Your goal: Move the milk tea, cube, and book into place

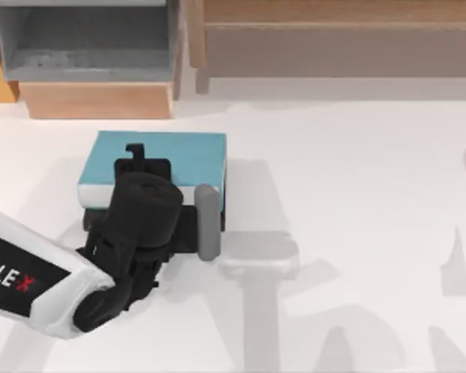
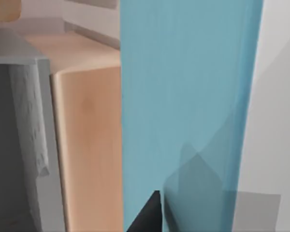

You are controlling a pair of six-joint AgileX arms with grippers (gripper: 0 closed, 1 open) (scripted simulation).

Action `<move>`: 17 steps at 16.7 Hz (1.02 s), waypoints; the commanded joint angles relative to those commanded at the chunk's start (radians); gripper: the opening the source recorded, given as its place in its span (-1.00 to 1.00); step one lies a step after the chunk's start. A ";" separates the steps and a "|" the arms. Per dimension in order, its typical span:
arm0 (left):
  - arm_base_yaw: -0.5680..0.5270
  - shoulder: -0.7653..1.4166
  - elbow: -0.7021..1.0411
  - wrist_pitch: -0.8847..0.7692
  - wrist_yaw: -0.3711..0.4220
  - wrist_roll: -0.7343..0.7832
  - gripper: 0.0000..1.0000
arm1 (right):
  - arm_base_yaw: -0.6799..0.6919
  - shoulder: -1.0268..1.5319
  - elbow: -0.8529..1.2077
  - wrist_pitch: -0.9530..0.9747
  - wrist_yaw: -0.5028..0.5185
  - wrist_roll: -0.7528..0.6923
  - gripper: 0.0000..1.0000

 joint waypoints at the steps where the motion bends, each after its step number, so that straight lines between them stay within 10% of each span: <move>1: 0.000 0.000 0.000 0.000 0.000 0.000 -1.00 | 0.000 0.000 0.000 0.000 0.000 0.000 1.00; 11: 0.010 0.020 0.013 0.010 0.008 0.007 -1.00 | 0.000 0.000 0.000 0.000 0.000 0.000 1.00; 17: 0.010 0.020 0.013 0.010 0.008 0.007 -0.10 | 0.000 0.000 0.000 0.000 0.000 0.000 1.00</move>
